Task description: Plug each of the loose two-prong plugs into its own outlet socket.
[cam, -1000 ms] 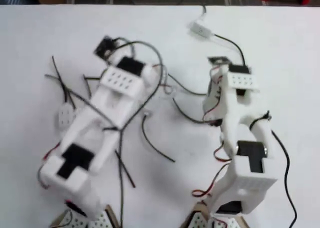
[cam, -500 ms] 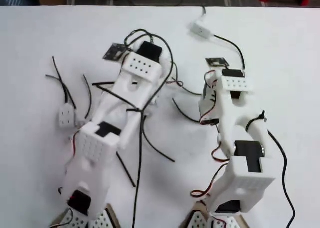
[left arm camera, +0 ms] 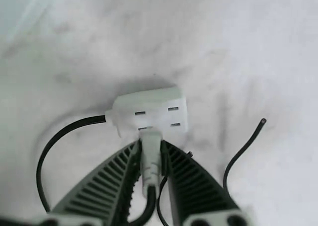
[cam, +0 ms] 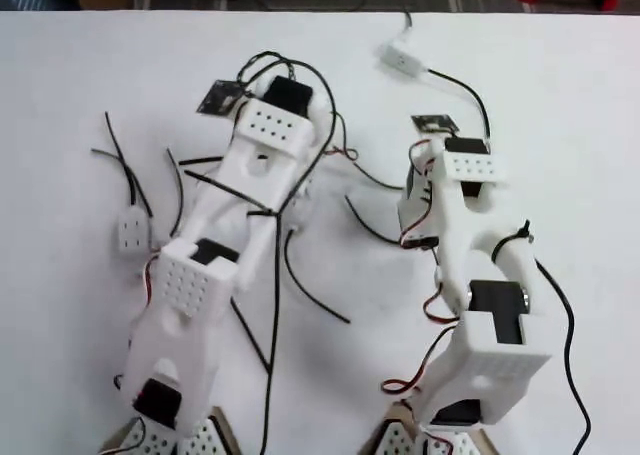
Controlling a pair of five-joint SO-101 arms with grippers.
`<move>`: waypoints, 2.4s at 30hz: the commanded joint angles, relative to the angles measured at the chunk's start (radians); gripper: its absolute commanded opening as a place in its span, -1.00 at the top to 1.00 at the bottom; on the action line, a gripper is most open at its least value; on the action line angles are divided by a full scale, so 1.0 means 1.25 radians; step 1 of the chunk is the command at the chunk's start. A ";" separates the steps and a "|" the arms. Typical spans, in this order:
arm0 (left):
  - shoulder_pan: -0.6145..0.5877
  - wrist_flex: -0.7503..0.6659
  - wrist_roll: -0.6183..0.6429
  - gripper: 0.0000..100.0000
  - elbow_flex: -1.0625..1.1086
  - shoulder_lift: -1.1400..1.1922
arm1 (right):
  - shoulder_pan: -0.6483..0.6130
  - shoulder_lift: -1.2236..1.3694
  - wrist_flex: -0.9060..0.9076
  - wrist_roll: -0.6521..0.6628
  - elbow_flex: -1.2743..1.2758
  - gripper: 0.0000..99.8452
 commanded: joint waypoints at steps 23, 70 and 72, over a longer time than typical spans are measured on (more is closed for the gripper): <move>-0.024 -0.077 0.007 0.95 -0.034 0.044 | -0.003 -0.021 -0.017 -0.001 -0.001 0.96; -0.196 -0.006 -0.232 0.95 -0.034 0.141 | 0.018 -0.021 -0.017 -0.001 -0.001 0.96; -0.212 -0.025 -0.259 0.95 -0.034 0.138 | 0.018 -0.021 -0.017 -0.001 -0.001 0.96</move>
